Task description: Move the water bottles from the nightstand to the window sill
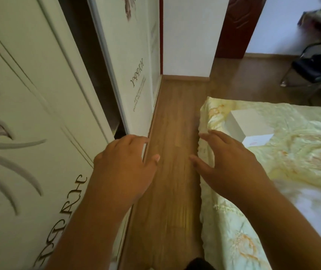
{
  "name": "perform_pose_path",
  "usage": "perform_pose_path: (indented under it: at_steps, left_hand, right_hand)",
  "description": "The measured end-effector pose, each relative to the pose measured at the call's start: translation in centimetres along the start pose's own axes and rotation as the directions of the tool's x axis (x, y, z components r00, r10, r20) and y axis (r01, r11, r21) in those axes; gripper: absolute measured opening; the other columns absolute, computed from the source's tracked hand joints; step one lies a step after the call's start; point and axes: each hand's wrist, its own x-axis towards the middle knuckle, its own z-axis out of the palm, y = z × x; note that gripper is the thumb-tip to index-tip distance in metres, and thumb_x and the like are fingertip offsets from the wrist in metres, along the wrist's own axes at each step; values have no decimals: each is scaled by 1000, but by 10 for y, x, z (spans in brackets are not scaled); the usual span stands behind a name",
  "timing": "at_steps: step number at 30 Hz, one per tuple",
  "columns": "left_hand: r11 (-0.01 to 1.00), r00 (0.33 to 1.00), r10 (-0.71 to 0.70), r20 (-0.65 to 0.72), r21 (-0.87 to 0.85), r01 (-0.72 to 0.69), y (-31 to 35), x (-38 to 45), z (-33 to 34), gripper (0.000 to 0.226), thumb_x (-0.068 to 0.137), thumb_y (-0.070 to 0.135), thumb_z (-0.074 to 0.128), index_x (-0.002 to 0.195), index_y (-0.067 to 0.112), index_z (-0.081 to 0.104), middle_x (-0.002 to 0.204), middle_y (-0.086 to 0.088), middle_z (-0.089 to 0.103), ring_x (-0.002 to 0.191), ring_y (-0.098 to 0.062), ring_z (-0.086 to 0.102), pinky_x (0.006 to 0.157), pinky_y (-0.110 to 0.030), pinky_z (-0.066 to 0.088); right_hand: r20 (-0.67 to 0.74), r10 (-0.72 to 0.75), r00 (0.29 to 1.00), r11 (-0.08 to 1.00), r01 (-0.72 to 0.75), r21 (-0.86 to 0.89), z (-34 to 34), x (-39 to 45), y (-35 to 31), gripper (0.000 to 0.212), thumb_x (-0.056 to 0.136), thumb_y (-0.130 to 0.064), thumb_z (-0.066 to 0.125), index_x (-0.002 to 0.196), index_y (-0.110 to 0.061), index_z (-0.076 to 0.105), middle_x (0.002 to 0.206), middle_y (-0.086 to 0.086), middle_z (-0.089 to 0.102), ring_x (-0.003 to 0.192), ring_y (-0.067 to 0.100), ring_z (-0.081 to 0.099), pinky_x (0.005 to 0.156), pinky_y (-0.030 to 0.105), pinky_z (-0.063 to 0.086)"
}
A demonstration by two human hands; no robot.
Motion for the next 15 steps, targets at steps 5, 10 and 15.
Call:
perform_pose_path:
  at_steps: [5, 10, 15]
  left_hand:
    - [999, 999, 43, 32, 14, -43, 0, 43, 15, 57, 93, 66, 47, 142, 36, 48, 143, 9, 54, 129, -19, 50, 99, -42, 45]
    - [1000, 998, 30, 58, -2, -30, 12, 99, 24, 59, 92, 68, 46, 142, 38, 47, 144, 9, 52, 130, -19, 50, 100, -43, 45]
    - [1000, 998, -10, 55, 28, 8, 41, 158, 24, 60, 91, 70, 45, 143, 41, 43, 148, 11, 48, 133, -19, 47, 105, -46, 43]
  right_hand:
    - [0, 53, 999, 998, -53, 20, 9, 42, 6, 71, 87, -72, 44, 149, -40, 32, 159, -14, 31, 143, 17, 36, 115, 45, 35]
    - [-1, 60, 998, 997, -59, 53, 14, 98, 27, 70, 88, -70, 46, 150, -39, 32, 159, -12, 32, 142, 19, 37, 112, 45, 35]
    - [-4, 39, 999, 995, -39, 89, 1, 168, 57, 71, 87, -71, 49, 149, -39, 33, 158, -12, 34, 141, 19, 40, 110, 45, 37]
